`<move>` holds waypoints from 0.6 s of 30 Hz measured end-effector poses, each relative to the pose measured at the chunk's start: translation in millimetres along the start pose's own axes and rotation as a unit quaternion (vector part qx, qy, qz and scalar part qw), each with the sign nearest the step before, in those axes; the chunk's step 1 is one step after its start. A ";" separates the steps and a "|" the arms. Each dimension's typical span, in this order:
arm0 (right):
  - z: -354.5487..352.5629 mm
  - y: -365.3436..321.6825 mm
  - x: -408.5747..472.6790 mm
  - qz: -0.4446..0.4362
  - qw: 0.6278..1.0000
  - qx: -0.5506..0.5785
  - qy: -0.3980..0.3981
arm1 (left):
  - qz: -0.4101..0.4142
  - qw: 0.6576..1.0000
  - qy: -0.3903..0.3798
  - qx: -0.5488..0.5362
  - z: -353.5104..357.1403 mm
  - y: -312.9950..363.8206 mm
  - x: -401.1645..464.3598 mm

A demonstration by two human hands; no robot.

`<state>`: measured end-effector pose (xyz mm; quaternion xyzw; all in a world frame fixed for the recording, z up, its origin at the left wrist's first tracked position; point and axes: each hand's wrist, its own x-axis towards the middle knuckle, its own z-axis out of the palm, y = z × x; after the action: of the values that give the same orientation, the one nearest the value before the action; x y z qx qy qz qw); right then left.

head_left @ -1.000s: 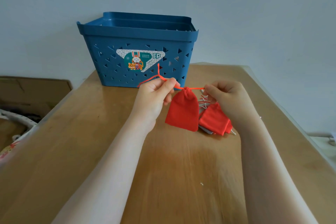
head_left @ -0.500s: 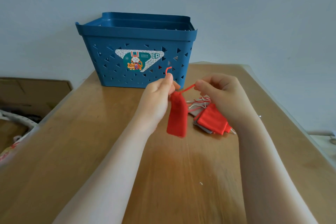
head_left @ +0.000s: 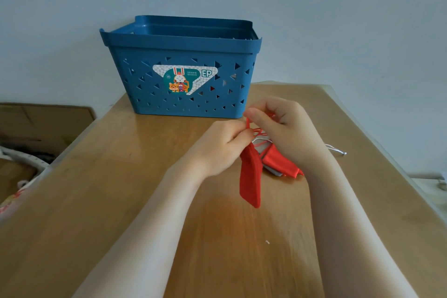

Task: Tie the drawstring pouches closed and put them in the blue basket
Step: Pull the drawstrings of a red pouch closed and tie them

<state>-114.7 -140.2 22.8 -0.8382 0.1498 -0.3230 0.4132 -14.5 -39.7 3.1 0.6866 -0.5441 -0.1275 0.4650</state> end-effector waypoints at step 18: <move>12.5 5.9 2.4 0.014 0.999 0.026 0.044 | -0.042 0.994 0.077 -0.066 -2.2 -6.6 5.8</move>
<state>-104.5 -137.7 13.6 -0.8102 0.1712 -0.3572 0.4321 -6.7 -43.8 1.1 0.6841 -0.4681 -0.1292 0.5443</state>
